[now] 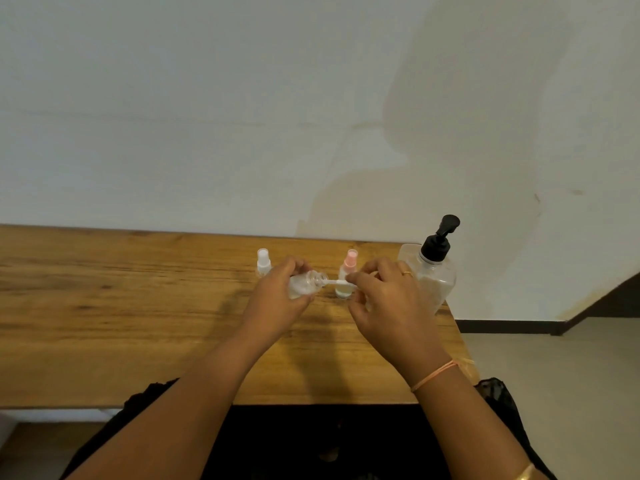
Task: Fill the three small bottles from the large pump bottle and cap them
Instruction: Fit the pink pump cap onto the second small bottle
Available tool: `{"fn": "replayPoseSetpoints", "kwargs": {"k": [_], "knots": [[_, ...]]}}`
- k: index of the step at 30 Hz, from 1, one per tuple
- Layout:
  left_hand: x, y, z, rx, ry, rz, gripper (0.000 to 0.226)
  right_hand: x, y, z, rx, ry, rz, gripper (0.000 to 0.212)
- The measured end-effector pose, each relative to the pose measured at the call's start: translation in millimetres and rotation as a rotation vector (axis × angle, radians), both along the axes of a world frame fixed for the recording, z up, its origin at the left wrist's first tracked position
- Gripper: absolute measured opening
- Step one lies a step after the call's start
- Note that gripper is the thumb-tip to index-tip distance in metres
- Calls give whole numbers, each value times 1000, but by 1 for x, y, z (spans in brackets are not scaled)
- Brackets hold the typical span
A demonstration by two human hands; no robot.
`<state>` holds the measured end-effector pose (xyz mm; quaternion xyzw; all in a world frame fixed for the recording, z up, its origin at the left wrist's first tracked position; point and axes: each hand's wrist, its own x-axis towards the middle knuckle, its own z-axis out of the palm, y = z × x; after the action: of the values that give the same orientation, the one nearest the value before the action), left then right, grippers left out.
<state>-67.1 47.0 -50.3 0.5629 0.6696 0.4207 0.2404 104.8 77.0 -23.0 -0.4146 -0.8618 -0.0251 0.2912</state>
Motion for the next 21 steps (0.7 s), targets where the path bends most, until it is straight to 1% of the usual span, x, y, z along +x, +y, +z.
{"fn": "replayPoseSetpoints", "kwargs": {"k": [2,5,9,12,16,19,21], "knots": [[3,0,1,-7,-13,-20,27,-1,0,-3,-15,49,49,30],[8,0,0,-33,1,-47,33,-3,2,-6,-91,160,149,34],[12,2,-3,-27,-13,-68,39,-1,5,-4,-192,304,173,29],[14,2,-2,-12,-15,-71,41,1,6,-3,-267,390,195,36],[18,2,-5,3,-109,-102,41,-1,3,-2,-426,471,210,51],[21,3,-5,17,-172,-103,42,-3,3,-3,-537,557,209,52],[23,3,-3,25,-204,-104,44,-4,3,-3,-581,611,200,59]]}}
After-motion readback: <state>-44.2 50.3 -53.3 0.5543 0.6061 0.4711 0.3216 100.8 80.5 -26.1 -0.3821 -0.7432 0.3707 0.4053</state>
